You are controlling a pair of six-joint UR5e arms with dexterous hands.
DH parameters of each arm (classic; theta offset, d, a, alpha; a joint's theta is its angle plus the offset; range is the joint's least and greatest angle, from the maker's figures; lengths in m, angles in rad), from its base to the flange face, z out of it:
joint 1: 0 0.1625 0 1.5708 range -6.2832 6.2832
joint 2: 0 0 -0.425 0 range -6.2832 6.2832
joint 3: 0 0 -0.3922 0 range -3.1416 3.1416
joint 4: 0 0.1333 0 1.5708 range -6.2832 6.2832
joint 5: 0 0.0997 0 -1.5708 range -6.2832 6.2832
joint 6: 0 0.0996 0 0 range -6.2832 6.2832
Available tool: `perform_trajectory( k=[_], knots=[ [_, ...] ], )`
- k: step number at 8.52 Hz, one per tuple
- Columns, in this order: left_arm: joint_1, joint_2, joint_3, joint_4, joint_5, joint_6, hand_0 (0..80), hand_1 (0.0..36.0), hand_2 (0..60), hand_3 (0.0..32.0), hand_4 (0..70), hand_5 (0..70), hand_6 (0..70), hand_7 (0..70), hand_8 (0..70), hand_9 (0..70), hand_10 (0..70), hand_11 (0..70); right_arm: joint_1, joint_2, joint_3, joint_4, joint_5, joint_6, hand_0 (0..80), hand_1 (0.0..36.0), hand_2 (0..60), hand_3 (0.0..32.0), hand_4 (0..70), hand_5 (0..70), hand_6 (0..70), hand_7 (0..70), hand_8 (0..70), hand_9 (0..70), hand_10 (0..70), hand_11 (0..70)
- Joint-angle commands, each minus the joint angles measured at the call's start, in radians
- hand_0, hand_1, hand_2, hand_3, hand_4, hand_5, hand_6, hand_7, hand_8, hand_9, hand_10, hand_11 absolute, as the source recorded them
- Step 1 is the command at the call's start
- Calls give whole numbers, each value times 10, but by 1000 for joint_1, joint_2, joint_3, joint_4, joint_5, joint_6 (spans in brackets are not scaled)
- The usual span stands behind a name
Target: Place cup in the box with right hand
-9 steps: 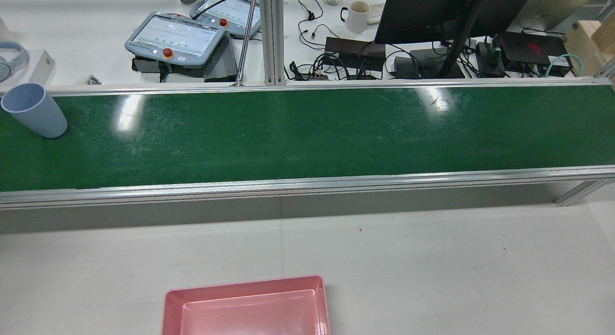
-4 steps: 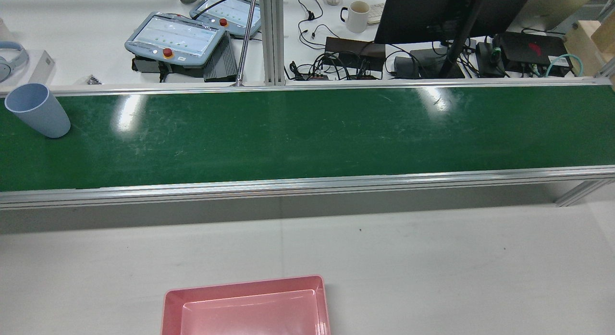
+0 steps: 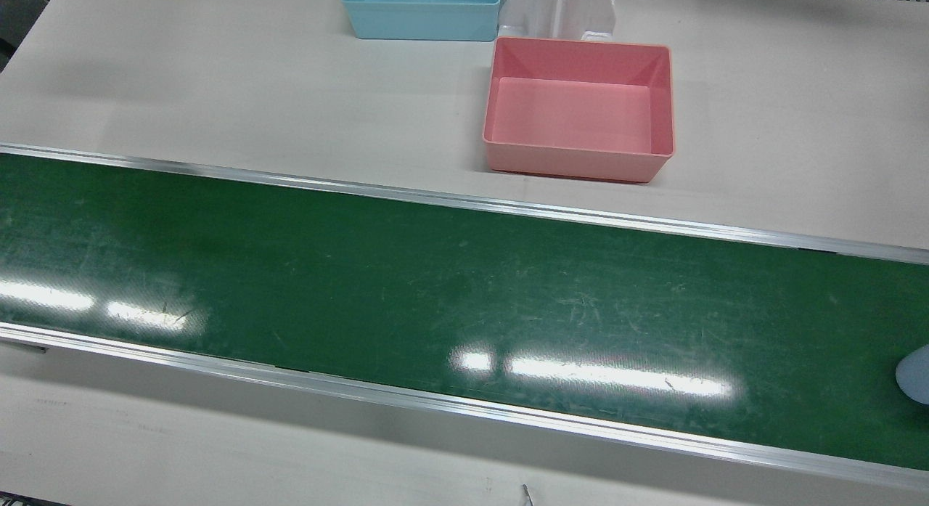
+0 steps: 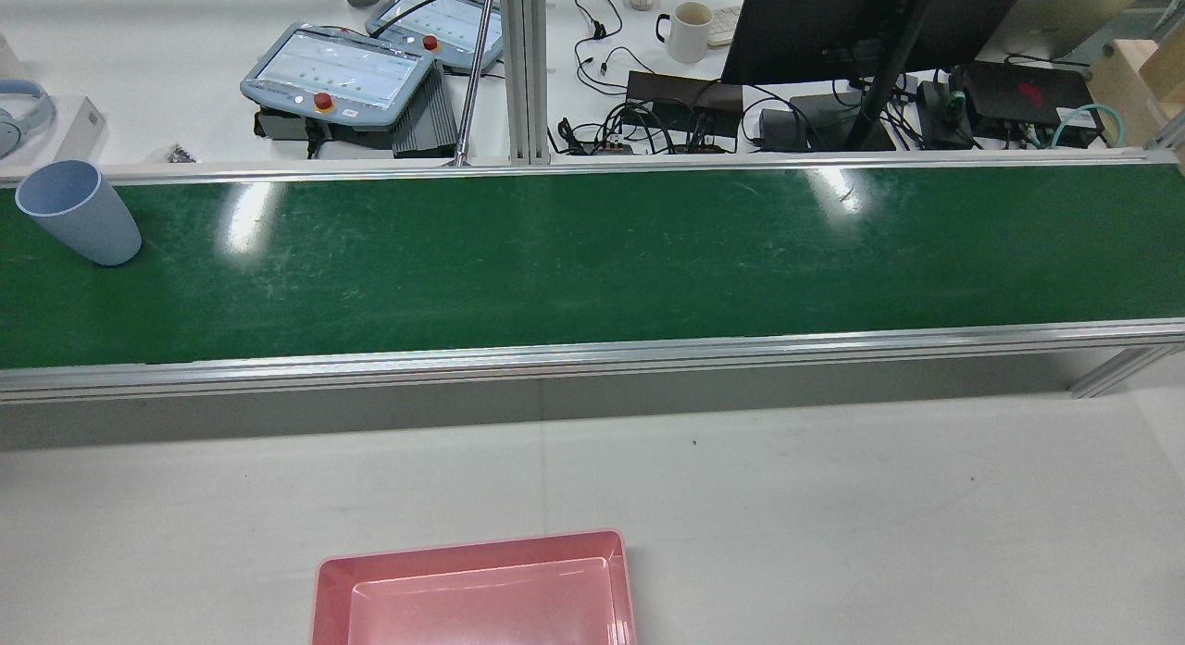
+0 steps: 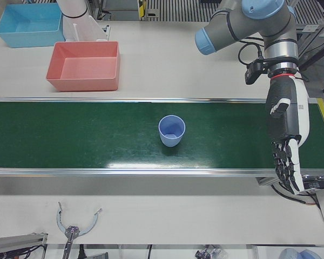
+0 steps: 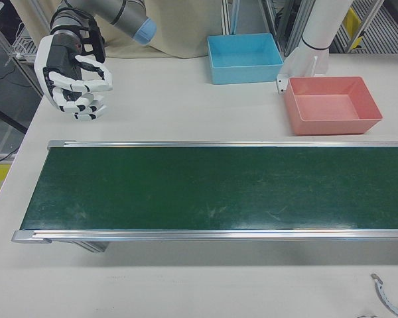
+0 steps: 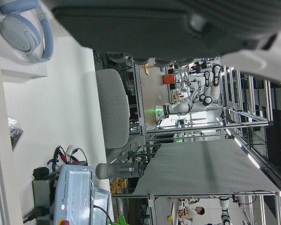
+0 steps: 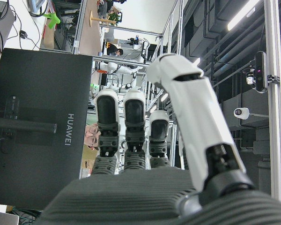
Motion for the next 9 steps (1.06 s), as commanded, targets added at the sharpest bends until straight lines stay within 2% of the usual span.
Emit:
perform_trajectory(
  k=[1, 5, 6, 9],
  knots=[
    [1, 0, 1, 0, -1, 0, 0, 0, 0, 0, 0, 0, 0, 0, 0, 0, 0, 0, 0, 0, 0, 1, 0, 0, 800, 360, 329, 0, 271, 212, 219, 700, 442, 556, 336, 509],
    [-1, 0, 1, 0, -1, 0, 0, 0, 0, 0, 0, 0, 0, 0, 0, 0, 0, 0, 0, 0, 0, 1, 0, 0, 800, 360, 334, 0, 281, 213, 222, 700, 444, 559, 338, 511],
    [-1, 0, -1, 0, 0, 0, 0, 0, 0, 0, 0, 0, 0, 0, 0, 0, 0, 0, -2, 0, 0, -1, 0, 0, 800, 360, 325, 0, 263, 212, 216, 700, 439, 551, 331, 503],
    [1, 0, -1, 0, 0, 0, 0, 0, 0, 0, 0, 0, 0, 0, 0, 0, 0, 0, 0, 0, 0, 1, 0, 0, 800, 360, 336, 0, 284, 213, 224, 700, 445, 562, 338, 512]
  ],
)
